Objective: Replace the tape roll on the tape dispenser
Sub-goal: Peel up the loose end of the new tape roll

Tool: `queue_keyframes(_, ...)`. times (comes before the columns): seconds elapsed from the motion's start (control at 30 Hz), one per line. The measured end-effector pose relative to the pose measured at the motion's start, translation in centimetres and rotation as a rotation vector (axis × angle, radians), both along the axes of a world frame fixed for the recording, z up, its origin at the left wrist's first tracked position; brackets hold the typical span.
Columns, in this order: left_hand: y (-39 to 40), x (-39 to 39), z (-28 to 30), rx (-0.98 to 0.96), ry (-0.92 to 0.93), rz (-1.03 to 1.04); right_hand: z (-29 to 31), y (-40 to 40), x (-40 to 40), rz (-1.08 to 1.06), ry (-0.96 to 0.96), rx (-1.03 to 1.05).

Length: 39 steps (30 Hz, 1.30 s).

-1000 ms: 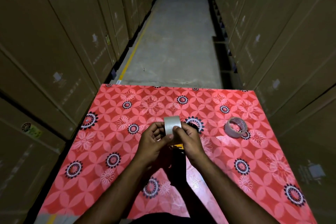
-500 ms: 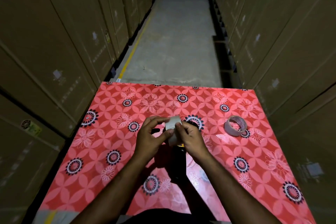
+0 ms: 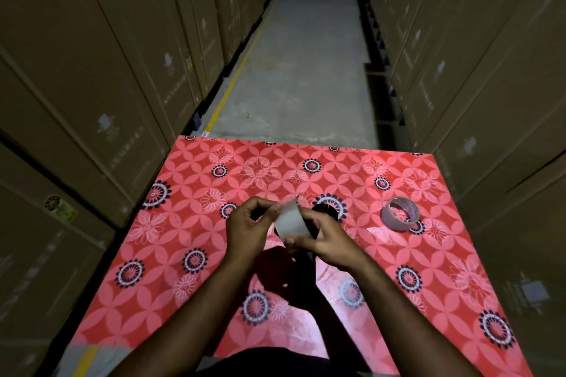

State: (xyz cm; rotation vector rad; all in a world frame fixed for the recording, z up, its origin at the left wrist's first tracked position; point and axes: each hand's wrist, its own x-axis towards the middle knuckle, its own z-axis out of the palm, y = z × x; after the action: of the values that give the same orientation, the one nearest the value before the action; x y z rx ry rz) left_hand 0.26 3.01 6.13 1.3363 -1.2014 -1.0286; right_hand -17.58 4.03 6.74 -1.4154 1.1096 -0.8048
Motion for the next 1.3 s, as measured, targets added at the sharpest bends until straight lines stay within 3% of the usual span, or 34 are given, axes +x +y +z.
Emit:
queue_keyframes(0.13, -0.1, 0.0, 0.1, 0.017, 0.010, -0.019, -0.4, 0.2, 0.0, -0.015, 0.041, -0.072)
queue_keyframes(0.27, -0.3, -0.1, 0.5, 0.005, 0.028, 0.000, -0.8, 0.1, 0.3, -0.260, 0.254, -0.251)
queue_keyframes(0.33, -0.4, -0.1, 0.9, -0.006, 0.033, 0.014, -0.7, 0.0, 0.1, -0.282, 0.265, -0.152)
queue_keyframes(0.47, -0.3, -0.2, 1.2, -0.026, -0.020, -0.001, -0.5, 0.0, 0.3, -0.186, 0.068, 0.086)
queue_keyframes(0.77, -0.4, -0.5, 1.0, 0.049, 0.177, 0.050, -0.3, -0.3, -0.9, -0.104, 0.024, 0.077)
queue_keyframes(0.9, -0.6, -0.4, 1.0, -0.001, 0.103, 0.018, -0.1, -0.5, -0.2, -0.085, 0.020, 0.223)
queue_keyframes(1.07, -0.7, -0.2, 0.7, -0.014, 0.032, -0.012, -0.9, -0.9, 0.7, -0.269, -0.049, 0.310)
queue_keyframes(1.3, -0.7, -0.5, 0.5, 0.195, 0.532, 0.077, -1.6, -1.0, -1.0, -0.218, -0.062, 0.212)
